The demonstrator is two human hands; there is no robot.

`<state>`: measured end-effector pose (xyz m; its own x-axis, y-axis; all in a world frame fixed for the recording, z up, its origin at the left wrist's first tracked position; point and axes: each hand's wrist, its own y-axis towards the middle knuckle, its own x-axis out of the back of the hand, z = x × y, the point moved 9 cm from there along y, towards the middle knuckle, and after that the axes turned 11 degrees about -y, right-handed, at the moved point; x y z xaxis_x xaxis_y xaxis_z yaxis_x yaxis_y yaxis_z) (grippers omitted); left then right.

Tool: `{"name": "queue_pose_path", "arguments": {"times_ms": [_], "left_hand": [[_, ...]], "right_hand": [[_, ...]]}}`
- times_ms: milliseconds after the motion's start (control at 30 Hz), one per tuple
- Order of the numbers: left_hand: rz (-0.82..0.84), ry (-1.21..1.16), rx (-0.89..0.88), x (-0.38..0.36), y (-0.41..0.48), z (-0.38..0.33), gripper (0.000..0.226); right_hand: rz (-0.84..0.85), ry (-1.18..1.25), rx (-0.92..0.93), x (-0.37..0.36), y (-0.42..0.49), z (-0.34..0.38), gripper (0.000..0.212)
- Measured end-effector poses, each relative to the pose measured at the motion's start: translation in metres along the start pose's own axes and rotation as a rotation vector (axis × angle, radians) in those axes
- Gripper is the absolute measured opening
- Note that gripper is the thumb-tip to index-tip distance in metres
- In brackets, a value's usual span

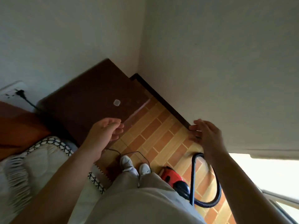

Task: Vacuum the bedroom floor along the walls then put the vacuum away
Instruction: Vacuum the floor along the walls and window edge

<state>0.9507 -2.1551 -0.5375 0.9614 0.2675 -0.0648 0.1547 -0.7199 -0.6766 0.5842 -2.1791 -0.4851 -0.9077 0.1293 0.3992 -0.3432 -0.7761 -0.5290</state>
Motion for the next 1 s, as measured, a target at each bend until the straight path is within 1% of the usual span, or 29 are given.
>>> {"name": "queue_pose_path", "arguments": {"times_ms": [267, 367, 467, 567, 700, 867, 1000], "left_hand": [[0.263, 0.253, 0.0, -0.139, -0.033, 0.029, 0.014], [0.351, 0.341, -0.009, -0.185, -0.052, 0.048, 0.016], [0.425, 0.422, -0.016, -0.223, -0.072, 0.069, 0.017], [0.495, 0.499, -0.001, -0.256, -0.089, 0.09, 0.018], [0.586, 0.592, 0.034, -0.285, -0.097, 0.109, 0.02], [0.66, 0.705, 0.085, -0.31, -0.08, 0.119, 0.02], [0.717, 0.778, 0.111, -0.331, -0.062, 0.123, 0.019]], "right_hand": [[-0.321, 0.25, -0.128, 0.165, -0.068, -0.128, 0.021], [-0.427, 0.324, -0.213, 0.213, -0.101, -0.189, 0.024], [-0.498, 0.394, -0.271, 0.244, -0.135, -0.244, 0.023], [-0.554, 0.451, -0.334, 0.26, -0.163, -0.288, 0.027], [-0.594, 0.501, -0.445, 0.255, -0.19, -0.33, 0.029], [-0.658, 0.538, -0.572, 0.238, -0.201, -0.356, 0.025], [-0.699, 0.575, -0.64, 0.221, -0.207, -0.36, 0.022]]}}
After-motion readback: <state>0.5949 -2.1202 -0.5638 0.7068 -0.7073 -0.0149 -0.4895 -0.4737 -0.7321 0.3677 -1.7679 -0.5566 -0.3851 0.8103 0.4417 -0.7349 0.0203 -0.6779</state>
